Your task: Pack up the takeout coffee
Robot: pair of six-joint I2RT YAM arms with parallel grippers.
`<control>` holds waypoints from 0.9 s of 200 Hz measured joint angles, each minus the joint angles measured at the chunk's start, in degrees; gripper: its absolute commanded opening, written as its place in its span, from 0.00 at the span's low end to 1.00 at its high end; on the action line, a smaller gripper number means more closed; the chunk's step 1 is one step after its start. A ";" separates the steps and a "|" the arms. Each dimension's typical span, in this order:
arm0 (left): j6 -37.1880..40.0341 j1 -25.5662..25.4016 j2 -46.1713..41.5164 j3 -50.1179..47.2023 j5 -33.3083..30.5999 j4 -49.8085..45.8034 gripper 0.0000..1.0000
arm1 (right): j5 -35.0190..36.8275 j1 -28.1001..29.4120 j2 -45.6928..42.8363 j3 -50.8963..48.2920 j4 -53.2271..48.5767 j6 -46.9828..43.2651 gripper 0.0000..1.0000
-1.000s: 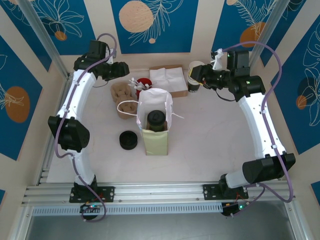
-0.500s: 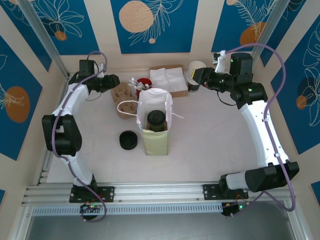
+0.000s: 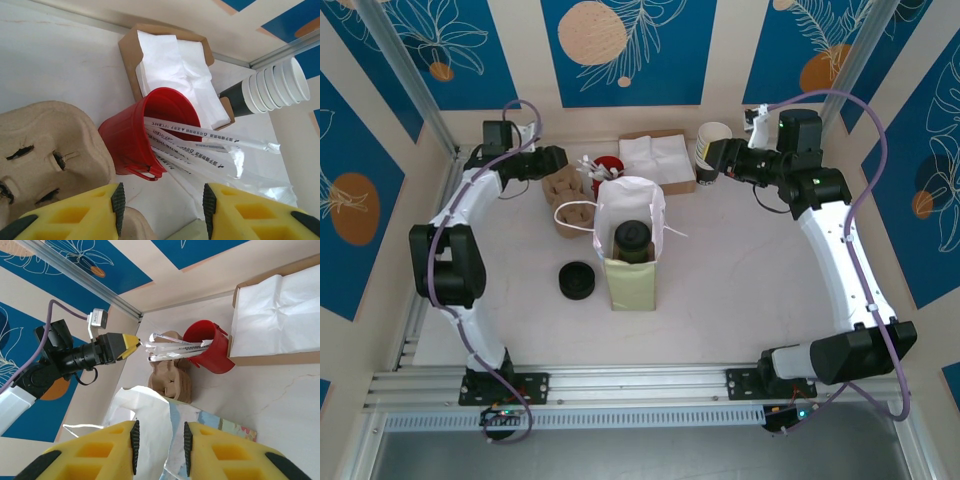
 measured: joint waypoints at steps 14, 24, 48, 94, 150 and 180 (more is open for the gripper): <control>0.00 -0.55 0.92 0.15 0.00 -0.20 0.46 | 0.00 -0.04 0.20 -0.11 0.04 -0.02 0.32; 0.00 -0.98 1.49 0.20 0.00 -0.42 0.46 | 0.00 -0.04 0.42 -0.13 0.07 -0.04 0.32; 0.00 -1.84 2.25 0.44 0.24 -0.83 0.46 | 0.00 -0.04 0.94 -0.20 0.07 -0.26 0.32; 0.00 -2.45 2.25 1.60 0.74 -1.01 0.46 | -0.02 -0.04 1.03 -1.05 0.33 -0.90 0.32; 0.00 -3.34 2.25 1.73 0.83 -1.57 0.44 | -0.42 -0.76 1.03 -2.01 0.44 -1.27 0.32; 0.00 -4.13 2.25 1.73 0.81 -1.95 0.41 | -0.68 -1.11 1.03 -2.16 0.48 -1.29 0.32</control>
